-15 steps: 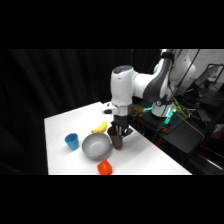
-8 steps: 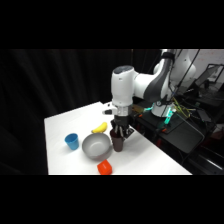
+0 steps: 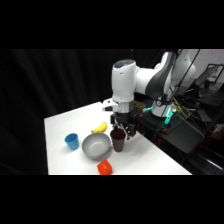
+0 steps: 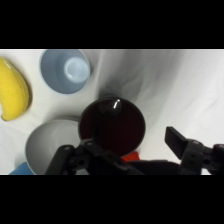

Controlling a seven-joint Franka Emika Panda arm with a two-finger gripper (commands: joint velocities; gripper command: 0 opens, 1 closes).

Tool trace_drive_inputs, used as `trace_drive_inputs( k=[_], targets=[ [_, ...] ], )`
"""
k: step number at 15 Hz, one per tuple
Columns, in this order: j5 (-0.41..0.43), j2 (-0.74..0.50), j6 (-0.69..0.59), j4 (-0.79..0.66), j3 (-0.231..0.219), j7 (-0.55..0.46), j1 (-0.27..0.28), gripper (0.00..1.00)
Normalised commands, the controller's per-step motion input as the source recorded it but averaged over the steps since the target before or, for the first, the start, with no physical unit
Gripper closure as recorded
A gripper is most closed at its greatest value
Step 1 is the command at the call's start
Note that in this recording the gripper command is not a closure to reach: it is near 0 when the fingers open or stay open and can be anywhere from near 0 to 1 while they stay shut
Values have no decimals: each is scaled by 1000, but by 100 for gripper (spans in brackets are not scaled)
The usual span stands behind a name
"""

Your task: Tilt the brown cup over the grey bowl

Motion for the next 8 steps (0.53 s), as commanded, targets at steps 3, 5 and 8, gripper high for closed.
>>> trace_drive_inputs(
  k=[3,5,8],
  targets=[
    [118,-582,-654,116,47,-106,20,0],
    [90,-466,-516,178,5,-44,15,0],
    [-49,-230,-241,134,0,177,-12,0]
  ],
)
